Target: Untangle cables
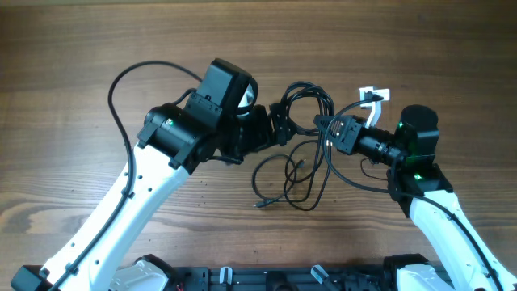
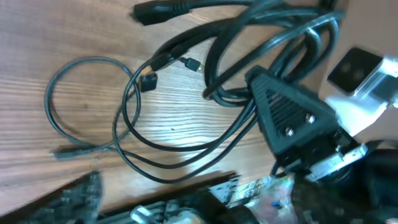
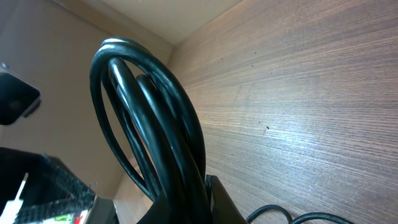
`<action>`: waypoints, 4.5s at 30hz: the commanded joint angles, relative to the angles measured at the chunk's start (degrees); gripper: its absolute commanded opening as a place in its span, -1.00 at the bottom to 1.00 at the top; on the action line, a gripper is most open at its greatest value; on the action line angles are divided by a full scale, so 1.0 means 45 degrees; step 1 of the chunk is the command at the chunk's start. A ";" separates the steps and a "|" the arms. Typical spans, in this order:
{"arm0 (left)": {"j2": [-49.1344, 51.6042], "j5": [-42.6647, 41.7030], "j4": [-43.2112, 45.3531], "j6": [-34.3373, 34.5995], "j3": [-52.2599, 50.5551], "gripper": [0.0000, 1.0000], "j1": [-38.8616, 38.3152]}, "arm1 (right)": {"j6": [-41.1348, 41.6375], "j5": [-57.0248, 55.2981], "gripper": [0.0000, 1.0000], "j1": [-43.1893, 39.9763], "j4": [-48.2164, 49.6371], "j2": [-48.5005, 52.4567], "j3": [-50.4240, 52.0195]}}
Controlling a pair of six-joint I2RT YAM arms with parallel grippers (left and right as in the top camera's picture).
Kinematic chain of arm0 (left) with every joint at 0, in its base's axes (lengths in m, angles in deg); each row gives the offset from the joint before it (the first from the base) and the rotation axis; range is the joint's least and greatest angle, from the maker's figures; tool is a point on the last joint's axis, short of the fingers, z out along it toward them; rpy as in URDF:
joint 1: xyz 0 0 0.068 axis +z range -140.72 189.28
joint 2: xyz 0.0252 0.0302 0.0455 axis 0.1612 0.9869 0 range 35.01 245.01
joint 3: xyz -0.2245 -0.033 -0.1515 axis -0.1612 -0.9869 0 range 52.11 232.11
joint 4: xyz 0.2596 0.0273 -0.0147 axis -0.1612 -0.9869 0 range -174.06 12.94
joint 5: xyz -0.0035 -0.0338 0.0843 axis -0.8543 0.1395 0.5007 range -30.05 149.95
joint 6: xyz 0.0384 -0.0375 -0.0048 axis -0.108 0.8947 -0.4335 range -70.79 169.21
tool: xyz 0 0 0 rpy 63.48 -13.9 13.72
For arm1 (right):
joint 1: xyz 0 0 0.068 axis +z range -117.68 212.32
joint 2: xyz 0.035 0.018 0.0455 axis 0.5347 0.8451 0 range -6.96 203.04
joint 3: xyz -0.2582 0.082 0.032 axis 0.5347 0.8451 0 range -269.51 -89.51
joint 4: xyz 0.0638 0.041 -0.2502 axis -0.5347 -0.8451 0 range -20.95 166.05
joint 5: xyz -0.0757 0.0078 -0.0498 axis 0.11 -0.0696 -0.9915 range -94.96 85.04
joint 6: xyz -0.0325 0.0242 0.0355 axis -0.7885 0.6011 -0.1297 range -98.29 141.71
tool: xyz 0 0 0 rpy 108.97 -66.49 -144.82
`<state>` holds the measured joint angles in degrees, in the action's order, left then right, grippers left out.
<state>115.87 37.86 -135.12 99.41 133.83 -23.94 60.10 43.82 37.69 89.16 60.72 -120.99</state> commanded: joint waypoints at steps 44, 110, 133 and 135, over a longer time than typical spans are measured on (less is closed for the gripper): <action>0.0525 0.2312 0.2613 0.5377 0.0083 0.54 -0.1676 | 0.9850 0.3045 -0.91 -0.0044 0.3293 0.0083 -0.0063; 0.0748 0.3691 0.2608 0.0481 0.0083 -0.92 -0.1666 | 0.8898 0.3473 0.86 -0.0044 0.3653 0.0083 -0.0063; 0.0748 0.3696 0.0461 -0.2778 0.0083 -0.92 -0.1666 | 0.0107 0.1734 0.84 -0.0044 0.0787 0.0083 -0.0063; 0.0748 0.3691 0.0364 -0.2778 0.0083 -0.92 -0.1666 | -0.0675 0.1729 0.65 -0.0044 0.0787 0.0083 -0.0063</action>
<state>118.86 54.12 -133.33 89.88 133.83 -31.28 64.36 52.39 37.49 92.67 61.07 -120.95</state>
